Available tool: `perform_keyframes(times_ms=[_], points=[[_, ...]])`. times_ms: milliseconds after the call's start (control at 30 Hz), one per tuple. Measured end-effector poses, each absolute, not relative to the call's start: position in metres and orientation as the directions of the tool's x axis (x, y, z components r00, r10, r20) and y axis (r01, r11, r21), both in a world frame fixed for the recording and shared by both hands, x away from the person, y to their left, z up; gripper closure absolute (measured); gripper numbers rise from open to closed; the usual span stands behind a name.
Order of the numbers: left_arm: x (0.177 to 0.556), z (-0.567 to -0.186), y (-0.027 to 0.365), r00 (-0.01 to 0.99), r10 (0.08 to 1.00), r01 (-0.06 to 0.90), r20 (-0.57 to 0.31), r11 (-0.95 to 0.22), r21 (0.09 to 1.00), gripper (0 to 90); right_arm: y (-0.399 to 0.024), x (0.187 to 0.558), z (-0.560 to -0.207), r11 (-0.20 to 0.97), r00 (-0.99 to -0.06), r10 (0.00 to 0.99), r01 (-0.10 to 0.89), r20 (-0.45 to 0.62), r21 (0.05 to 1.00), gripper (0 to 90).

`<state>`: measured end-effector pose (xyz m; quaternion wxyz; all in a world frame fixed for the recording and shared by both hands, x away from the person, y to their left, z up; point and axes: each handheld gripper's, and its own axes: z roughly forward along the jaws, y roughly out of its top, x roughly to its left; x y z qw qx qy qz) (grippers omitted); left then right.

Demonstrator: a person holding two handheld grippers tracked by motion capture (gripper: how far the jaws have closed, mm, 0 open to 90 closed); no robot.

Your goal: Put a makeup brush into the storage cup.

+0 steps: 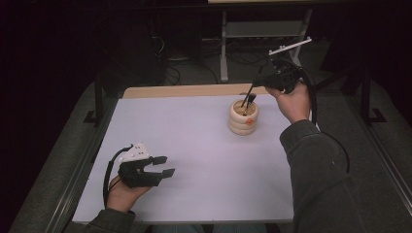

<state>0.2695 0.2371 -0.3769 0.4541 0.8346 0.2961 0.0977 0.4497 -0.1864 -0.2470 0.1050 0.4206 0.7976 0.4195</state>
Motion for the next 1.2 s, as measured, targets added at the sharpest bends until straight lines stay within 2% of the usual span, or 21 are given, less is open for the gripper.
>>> perform_keyframes(times_ms=[700,867,1200], points=[[0.270,-0.377,0.237,0.804,0.585,0.407,-0.107,-0.411,0.816,44.0,-0.197,0.457,-0.284,0.214,-0.560,0.792,0.628,0.243,0.749,84.6],[0.270,-0.377,0.238,0.804,0.585,0.407,-0.106,-0.410,0.816,44.0,-0.196,0.457,-0.299,0.167,-0.546,0.788,0.634,0.284,0.755,84.6],[0.270,-0.377,0.238,0.806,0.583,0.405,-0.101,-0.418,0.813,44.1,-0.193,0.456,-0.311,0.191,-0.548,0.795,0.633,0.260,0.750,84.6]])
